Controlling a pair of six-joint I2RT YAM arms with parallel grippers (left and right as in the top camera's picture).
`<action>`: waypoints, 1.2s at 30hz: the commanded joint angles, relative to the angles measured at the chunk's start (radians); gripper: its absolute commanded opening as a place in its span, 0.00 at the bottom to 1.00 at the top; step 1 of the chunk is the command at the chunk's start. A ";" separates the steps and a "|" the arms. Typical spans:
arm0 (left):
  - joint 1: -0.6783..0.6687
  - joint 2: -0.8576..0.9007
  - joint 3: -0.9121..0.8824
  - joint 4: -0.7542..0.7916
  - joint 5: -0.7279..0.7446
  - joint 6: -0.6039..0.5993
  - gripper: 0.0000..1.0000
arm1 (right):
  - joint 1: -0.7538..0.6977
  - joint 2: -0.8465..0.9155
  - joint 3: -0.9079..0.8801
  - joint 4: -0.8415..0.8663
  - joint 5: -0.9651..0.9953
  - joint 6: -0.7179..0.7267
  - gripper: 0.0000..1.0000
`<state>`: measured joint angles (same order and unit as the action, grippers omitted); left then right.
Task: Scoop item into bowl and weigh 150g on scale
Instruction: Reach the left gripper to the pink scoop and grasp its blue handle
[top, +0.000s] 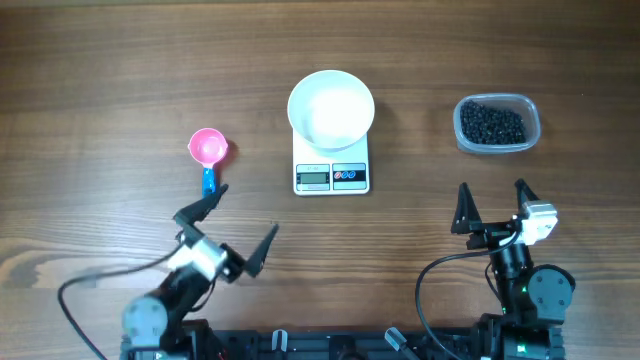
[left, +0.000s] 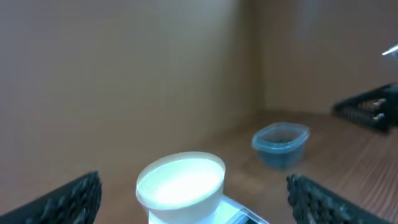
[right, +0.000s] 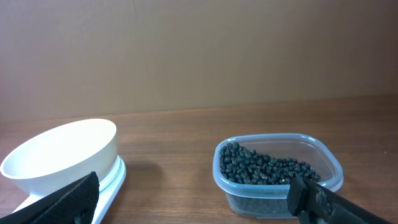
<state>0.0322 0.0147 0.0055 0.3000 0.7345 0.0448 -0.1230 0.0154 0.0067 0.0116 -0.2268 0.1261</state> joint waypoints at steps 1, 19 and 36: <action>0.003 -0.007 0.000 0.188 0.100 0.003 1.00 | 0.004 -0.008 -0.002 0.003 0.009 -0.019 1.00; 0.006 1.170 0.788 -0.823 -0.326 -0.001 1.00 | 0.004 -0.008 -0.002 0.003 0.009 -0.018 1.00; 0.223 1.462 0.784 -0.797 -0.364 -0.231 1.00 | 0.004 -0.008 -0.002 0.003 0.009 -0.019 1.00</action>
<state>0.2100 1.4487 0.7811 -0.5041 0.3088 -0.2356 -0.1219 0.0147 0.0063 0.0120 -0.2268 0.1261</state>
